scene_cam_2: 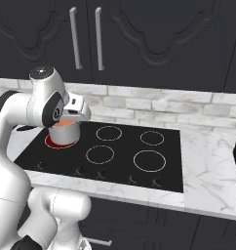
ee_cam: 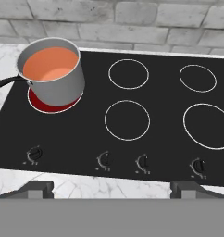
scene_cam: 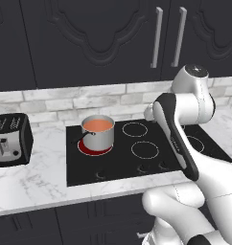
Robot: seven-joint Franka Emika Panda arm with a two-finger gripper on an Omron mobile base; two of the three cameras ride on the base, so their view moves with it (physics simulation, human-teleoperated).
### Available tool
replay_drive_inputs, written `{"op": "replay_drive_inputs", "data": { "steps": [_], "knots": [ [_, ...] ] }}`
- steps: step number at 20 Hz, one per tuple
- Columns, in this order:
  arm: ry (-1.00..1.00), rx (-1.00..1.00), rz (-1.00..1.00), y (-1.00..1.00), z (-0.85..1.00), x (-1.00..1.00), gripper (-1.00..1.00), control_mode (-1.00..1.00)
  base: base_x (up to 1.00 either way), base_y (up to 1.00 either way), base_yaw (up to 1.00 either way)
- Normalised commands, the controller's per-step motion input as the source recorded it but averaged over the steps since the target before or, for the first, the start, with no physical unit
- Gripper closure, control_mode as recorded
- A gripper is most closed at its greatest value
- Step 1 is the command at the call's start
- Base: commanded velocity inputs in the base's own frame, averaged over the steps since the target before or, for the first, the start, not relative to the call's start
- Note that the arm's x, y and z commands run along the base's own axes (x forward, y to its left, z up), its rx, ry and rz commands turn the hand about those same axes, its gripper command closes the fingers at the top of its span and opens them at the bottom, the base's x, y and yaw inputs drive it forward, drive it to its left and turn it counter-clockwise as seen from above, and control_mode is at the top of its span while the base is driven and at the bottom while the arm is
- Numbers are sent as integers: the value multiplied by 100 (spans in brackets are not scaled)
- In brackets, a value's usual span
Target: Wait until the marinara sauce is simmered to a deep red color and then turn off the stove.
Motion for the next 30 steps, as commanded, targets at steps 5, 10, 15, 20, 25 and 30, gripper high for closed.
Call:
{"op": "replay_drive_inputs", "data": {
  "steps": [5, 10, 15, 20, 25, 30],
  "knots": [
    [0, 0, 0, 0, 0, 0, -100, -100, 0, 0, 0],
    [0, 0, 0, 0, 0, 0, -100, -100, 0, 0, 0],
    [0, -4, 1, 23, -1, 0, -100, -100, 0, 0, 0],
    [0, 0, 0, 1, 0, 0, -100, -100, 0, 0, 0],
    [0, 0, 0, 0, 0, 0, -100, -100, 0, 0, 0],
    [0, 0, -4, 26, 0, -29, -100, -100, 0, 0, 0]
  ]
}}
